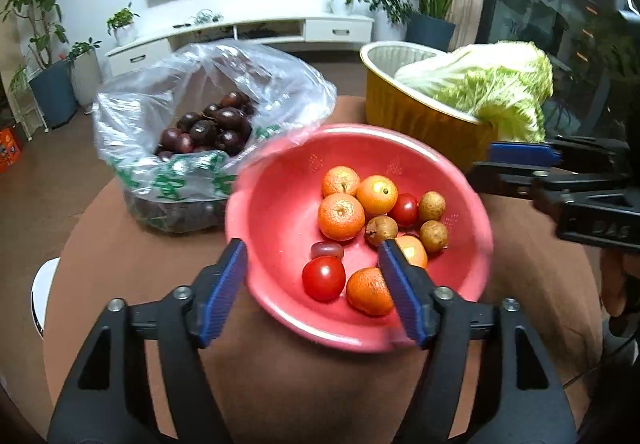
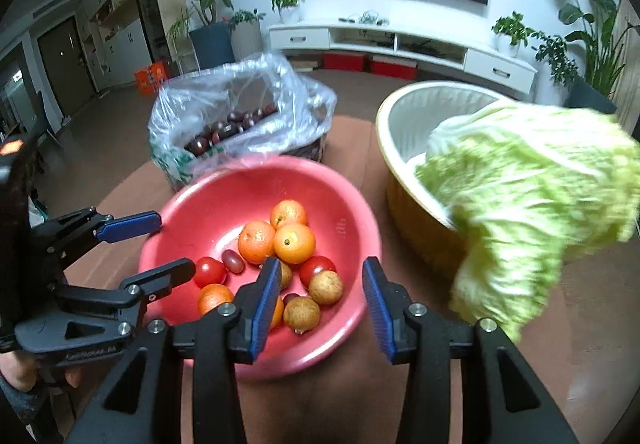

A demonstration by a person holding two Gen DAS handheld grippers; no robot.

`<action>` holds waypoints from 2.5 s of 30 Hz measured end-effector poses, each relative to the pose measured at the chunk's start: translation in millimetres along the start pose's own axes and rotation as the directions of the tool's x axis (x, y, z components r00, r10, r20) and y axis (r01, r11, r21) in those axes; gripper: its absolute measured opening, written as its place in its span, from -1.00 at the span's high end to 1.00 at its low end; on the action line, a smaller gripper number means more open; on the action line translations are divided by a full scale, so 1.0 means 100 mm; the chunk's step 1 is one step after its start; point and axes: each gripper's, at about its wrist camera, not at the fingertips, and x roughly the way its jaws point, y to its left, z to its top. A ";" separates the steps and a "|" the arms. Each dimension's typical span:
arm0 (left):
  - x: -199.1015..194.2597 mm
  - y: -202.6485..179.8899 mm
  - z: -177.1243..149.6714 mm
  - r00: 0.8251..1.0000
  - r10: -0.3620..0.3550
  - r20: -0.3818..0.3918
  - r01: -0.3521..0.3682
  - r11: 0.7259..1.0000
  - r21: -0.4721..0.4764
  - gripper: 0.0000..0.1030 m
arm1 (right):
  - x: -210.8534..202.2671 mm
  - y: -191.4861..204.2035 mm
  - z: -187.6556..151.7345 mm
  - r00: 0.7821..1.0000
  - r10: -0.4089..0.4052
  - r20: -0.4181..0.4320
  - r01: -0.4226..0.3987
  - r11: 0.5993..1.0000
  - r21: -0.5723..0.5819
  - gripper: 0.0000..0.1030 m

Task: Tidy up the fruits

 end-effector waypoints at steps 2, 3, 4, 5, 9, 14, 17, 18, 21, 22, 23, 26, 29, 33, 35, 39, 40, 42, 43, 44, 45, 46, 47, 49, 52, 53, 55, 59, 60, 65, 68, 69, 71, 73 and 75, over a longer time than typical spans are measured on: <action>-0.16 -0.01 -0.04 0.999 0.009 0.031 -0.009 1.000 -0.006 -0.45 | -0.19 0.02 -0.04 0.999 -0.002 0.032 0.002 1.000 -0.003 0.11; -0.25 -0.02 -0.06 0.999 0.018 0.049 -0.018 1.000 -0.007 -0.57 | -0.29 0.05 -0.07 0.999 -0.003 0.049 0.003 1.000 -0.002 0.11; -0.38 -0.05 -0.10 0.997 0.035 0.075 -0.035 0.999 -0.006 -0.71 | -0.39 0.07 -0.11 0.998 0.000 0.068 0.000 1.000 0.002 0.09; -0.48 -0.07 -0.13 0.994 0.048 0.101 -0.048 0.999 -0.003 -0.75 | -0.49 0.09 -0.14 0.996 0.000 0.084 0.000 1.000 0.007 0.06; -1.04 -0.20 -0.28 0.963 0.131 0.237 -0.136 0.991 0.005 -1.00 | -0.88 0.18 -0.31 0.988 -0.011 0.155 0.007 1.000 0.028 -0.05; -1.77 -0.39 -0.56 0.906 0.218 0.364 -0.213 0.975 -0.055 -1.00 | -1.42 0.31 -0.52 0.960 -0.017 0.278 -0.003 0.997 0.072 -0.37; -2.08 -0.46 -0.71 0.889 0.280 0.361 -0.262 0.960 -0.099 -1.00 | -1.78 0.42 -0.65 0.925 -0.030 0.378 -0.007 0.995 0.096 -0.76; -2.14 -0.47 -0.72 0.897 0.288 0.336 -0.266 0.958 -0.110 -1.00 | -1.87 0.45 -0.68 0.913 -0.040 0.406 -0.001 0.995 0.101 -0.85; -2.34 -0.49 -0.80 0.896 0.315 0.314 -0.284 0.948 -0.142 -1.00 | -2.22 0.55 -0.81 0.860 -0.065 0.506 0.010 0.994 0.110 -1.00; -2.41 -0.51 -0.83 0.894 0.317 0.316 -0.282 0.947 -0.153 -1.00 | -2.29 0.57 -0.83 0.851 -0.066 0.521 0.009 0.994 0.110 -1.00; -2.46 -0.52 -0.86 0.898 0.311 0.311 -0.273 0.949 -0.161 -1.00 | -2.38 0.60 -0.86 0.841 -0.067 0.538 0.009 0.994 0.110 -1.00; -2.55 -0.59 -0.95 0.910 0.313 0.272 -0.274 0.946 -0.173 -1.00 | -2.53 0.62 -0.91 0.832 -0.085 0.548 0.028 0.993 0.113 -1.00; -2.54 -0.66 -1.06 0.930 0.296 0.217 -0.259 0.948 -0.184 -1.00 | -2.52 0.67 -0.97 0.854 -0.123 0.506 0.065 0.989 0.131 -1.00; -2.41 -0.69 -1.23 0.951 0.282 0.125 -0.253 0.945 -0.206 -1.00 | -2.28 0.69 -1.08 0.904 -0.185 0.385 0.136 0.979 0.151 -1.00; -2.30 -0.70 -1.31 0.960 0.268 0.082 -0.246 0.945 -0.214 -1.00 | -2.13 0.65 -1.15 0.930 -0.181 0.320 0.130 0.976 0.175 -1.00; -2.09 -0.69 -1.42 0.964 0.267 0.008 -0.259 0.940 -0.220 -1.00 | -1.87 0.57 -1.28 0.965 -0.173 0.196 0.128 0.966 0.223 -1.00; -2.06 -0.69 -1.44 0.963 0.271 -0.005 -0.265 0.938 -0.222 -1.00 | -1.84 0.58 -1.30 0.968 -0.173 0.183 0.131 0.966 0.223 -1.00; -1.99 -0.66 -1.46 0.962 0.273 -0.022 -0.271 0.935 -0.231 -1.00 | -1.77 0.58 -1.36 0.973 -0.173 0.153 0.137 0.966 0.220 -1.00; -1.96 -0.64 -1.47 0.961 0.273 -0.032 -0.273 0.933 -0.235 -1.00 | -1.75 0.60 -1.37 0.975 -0.171 0.144 0.137 0.966 0.217 -1.00; -1.93 -0.62 -1.47 0.960 0.275 -0.041 -0.277 0.931 -0.238 -1.00 | -1.73 0.61 -1.39 0.977 -0.168 0.135 0.136 0.967 0.214 -1.00; -1.90 -0.61 -1.49 0.959 0.280 -0.052 -0.284 0.928 -0.241 -1.00 | -1.71 0.62 -1.40 0.978 -0.165 0.126 0.136 0.968 0.212 -1.00; -1.88 -0.58 -1.48 0.957 0.283 -0.059 -0.288 0.926 -0.243 -1.00 | -1.69 0.64 -1.41 0.980 -0.163 0.119 0.135 0.968 0.210 -1.00; -1.85 -0.56 -1.47 0.956 0.285 -0.067 -0.293 0.925 -0.243 -1.00 | -1.67 0.65 -1.41 0.981 -0.160 0.111 0.134 0.969 0.207 -1.00; -1.79 -0.52 -1.48 0.954 0.287 -0.081 -0.298 0.923 -0.245 -1.00 | -1.63 0.68 -1.43 0.984 -0.154 0.095 0.132 0.971 0.201 -1.00; -1.72 -0.48 -1.49 0.953 0.287 -0.096 -0.302 0.921 -0.244 -1.00 | -1.58 0.70 -1.45 0.986 -0.147 0.079 0.129 0.972 0.196 -1.00; -1.70 -0.47 -1.50 0.952 0.287 -0.102 -0.304 0.921 -0.245 -1.00 | -1.56 0.71 -1.46 0.987 -0.145 0.074 0.128 0.973 0.194 -1.00; -1.67 -0.46 -1.51 0.952 0.286 -0.111 -0.305 0.920 -0.244 -1.00 | -1.53 0.72 -1.46 0.988 -0.142 0.065 0.127 0.973 0.193 -1.00; -1.60 -0.45 -1.52 0.950 0.286 -0.125 -0.309 0.920 -0.242 -1.00 | -1.50 0.72 -1.48 0.989 -0.140 0.050 0.129 0.973 0.193 -1.00; -1.59 -0.44 -1.52 0.949 0.287 -0.128 -0.311 0.920 -0.240 -1.00 | -1.49 0.72 -1.49 0.989 -0.140 0.047 0.129 0.973 0.193 -1.00; -1.51 -0.43 -1.55 0.948 0.283 -0.146 -0.311 0.921 -0.233 -1.00 | -1.45 0.75 -1.51 0.990 -0.139 0.020 0.133 0.973 0.189 -1.00; -1.49 -0.44 -1.55 0.948 0.283 -0.148 -0.311 0.922 -0.230 -1.00 | -1.42 0.77 -1.52 0.991 -0.136 0.007 0.133 0.974 0.184 -1.00; -1.48 -0.43 -1.55 0.947 0.285 -0.149 -0.313 0.922 -0.229 -1.00 | -1.42 0.78 -1.52 0.991 -0.137 0.003 0.134 0.974 0.183 -1.00; -1.48 -0.43 -1.57 0.946 0.287 -0.151 -0.316 0.921 -0.230 -1.00 | -1.41 0.78 -1.53 0.991 -0.136 0.000 0.134 0.974 0.184 -1.00; -1.47 -0.42 -1.57 0.945 0.290 -0.153 -0.319 0.919 -0.231 -1.00 | -1.41 0.78 -1.53 0.991 -0.137 -0.003 0.135 0.974 0.185 -1.00; -1.46 -0.41 -1.57 0.944 0.292 -0.155 -0.322 0.918 -0.231 -1.00 | -1.41 0.78 -1.54 0.991 -0.137 -0.006 0.136 0.973 0.186 -1.00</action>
